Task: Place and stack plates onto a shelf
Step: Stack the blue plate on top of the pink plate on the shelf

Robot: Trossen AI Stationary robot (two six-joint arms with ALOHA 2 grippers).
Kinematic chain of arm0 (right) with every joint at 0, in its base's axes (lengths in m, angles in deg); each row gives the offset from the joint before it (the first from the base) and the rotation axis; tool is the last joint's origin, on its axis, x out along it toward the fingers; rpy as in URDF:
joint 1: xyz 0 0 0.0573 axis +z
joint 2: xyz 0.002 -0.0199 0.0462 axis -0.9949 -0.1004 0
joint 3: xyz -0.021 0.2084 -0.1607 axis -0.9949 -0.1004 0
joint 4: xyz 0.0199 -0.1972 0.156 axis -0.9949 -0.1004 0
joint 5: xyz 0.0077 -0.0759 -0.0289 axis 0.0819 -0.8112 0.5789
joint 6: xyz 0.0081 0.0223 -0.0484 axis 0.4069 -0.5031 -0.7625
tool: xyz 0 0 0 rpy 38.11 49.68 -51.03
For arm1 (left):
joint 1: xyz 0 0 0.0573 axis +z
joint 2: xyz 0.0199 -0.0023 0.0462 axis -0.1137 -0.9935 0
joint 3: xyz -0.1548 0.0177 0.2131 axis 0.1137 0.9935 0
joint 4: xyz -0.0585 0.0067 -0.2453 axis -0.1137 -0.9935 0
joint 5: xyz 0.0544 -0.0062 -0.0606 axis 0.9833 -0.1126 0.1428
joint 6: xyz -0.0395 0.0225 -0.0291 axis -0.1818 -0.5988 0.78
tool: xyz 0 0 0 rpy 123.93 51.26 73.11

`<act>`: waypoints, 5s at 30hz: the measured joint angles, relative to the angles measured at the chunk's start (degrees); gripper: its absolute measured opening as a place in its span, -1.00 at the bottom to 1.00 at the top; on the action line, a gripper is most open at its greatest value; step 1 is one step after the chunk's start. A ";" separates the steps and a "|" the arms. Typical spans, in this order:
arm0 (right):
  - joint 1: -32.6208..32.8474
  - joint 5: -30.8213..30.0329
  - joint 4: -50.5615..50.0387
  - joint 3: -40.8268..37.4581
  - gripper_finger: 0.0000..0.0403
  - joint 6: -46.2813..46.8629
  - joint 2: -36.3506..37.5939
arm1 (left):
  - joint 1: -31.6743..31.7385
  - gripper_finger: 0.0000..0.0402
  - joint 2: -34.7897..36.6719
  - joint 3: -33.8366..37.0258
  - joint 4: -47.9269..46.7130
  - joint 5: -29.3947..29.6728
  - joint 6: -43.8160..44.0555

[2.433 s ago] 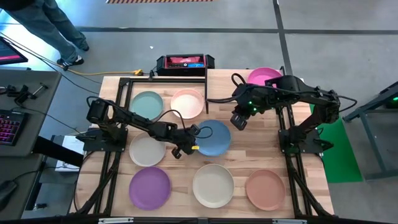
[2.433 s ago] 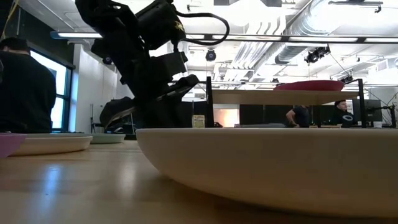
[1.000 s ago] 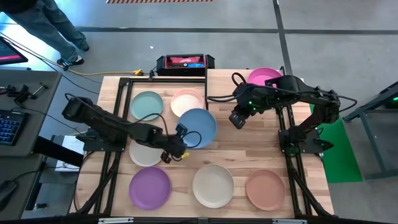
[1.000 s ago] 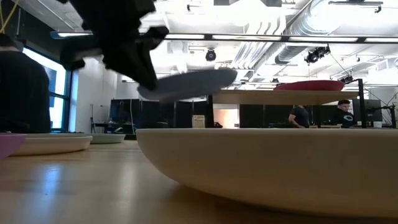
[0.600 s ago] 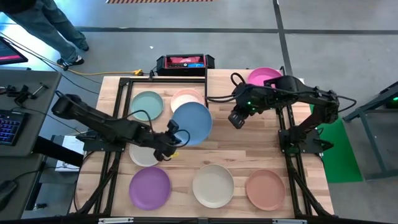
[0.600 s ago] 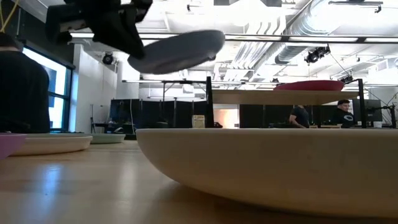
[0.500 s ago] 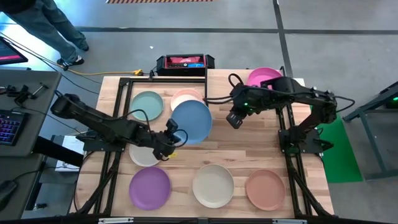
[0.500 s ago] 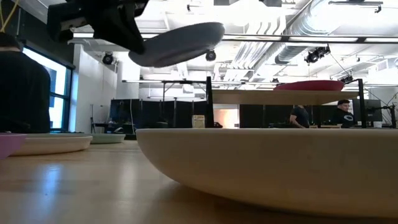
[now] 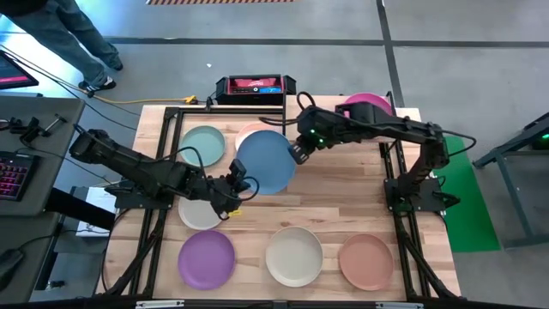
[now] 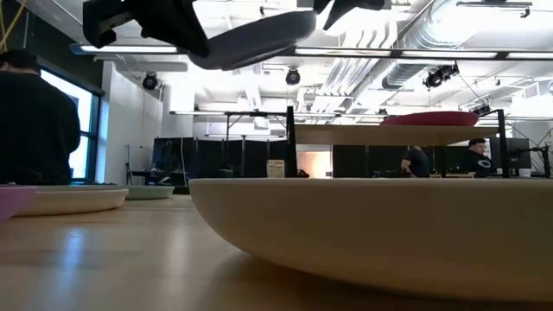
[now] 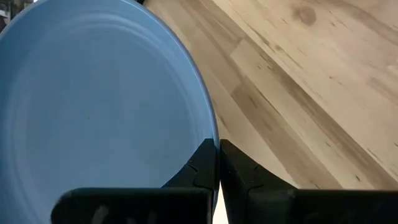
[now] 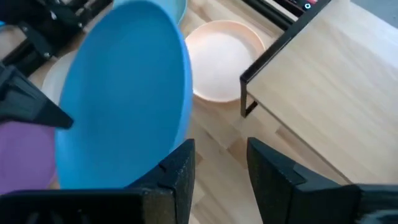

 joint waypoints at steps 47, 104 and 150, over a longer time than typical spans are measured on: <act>0.05 2.99 3.16 0.00 -0.99 2.35 -6.98 | 0.59 -1.00 -0.02 -0.04 -2.60 -0.28 0.58; -12.42 2.78 -9.52 0.00 -1.00 -2.60 5.60 | 0.70 -0.47 -0.02 -0.04 -2.75 12.38 13.68; -68.48 22.30 2.84 -47.76 -1.00 -8.11 41.61 | 30.32 -0.47 -0.02 -0.02 -2.71 13.93 24.15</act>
